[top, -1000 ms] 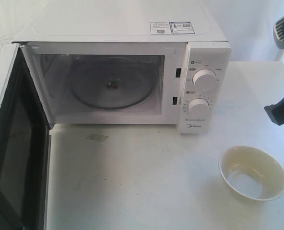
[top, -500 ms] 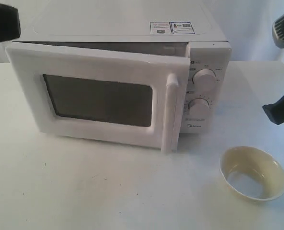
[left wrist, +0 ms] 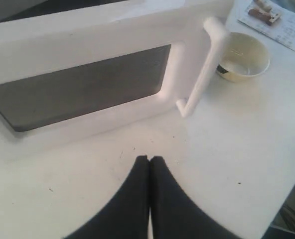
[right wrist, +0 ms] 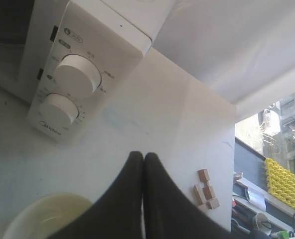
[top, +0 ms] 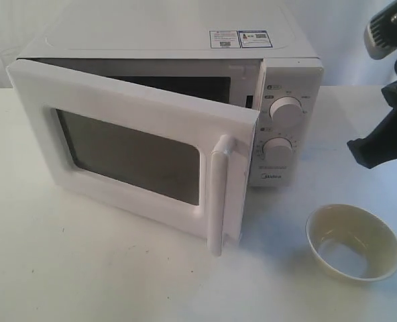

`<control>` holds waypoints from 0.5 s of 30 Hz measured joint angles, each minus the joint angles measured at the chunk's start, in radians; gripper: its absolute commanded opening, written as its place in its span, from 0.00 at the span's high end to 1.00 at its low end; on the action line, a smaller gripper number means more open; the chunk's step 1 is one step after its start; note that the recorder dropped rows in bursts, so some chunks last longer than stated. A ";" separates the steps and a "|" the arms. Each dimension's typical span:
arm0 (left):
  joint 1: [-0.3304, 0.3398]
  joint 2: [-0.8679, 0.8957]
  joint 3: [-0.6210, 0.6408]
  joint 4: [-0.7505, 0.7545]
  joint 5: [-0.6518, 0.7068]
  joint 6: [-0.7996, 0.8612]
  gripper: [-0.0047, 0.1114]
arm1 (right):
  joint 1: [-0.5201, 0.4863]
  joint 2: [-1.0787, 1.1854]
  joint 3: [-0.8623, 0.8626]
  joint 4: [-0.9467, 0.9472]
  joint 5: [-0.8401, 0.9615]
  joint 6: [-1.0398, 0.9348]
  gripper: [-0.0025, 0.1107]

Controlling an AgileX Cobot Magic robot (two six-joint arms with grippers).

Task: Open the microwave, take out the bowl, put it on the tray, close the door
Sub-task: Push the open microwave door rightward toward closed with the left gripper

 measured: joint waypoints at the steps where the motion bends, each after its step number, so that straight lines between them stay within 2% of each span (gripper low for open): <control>1: 0.000 0.016 0.000 0.002 -0.002 -0.011 0.96 | 0.000 0.000 0.000 -0.003 0.005 0.000 0.98; 5: 0.000 0.101 0.000 -0.053 -0.004 -0.022 0.96 | 0.000 -0.002 0.000 -0.024 0.059 0.000 0.98; 12: 0.000 0.297 0.000 -0.277 -0.008 0.165 0.96 | 0.000 -0.006 0.000 -0.039 0.074 0.000 0.98; 15: 0.000 0.371 0.000 -0.296 -0.019 0.227 0.96 | 0.000 -0.006 0.000 -0.050 0.076 0.000 0.98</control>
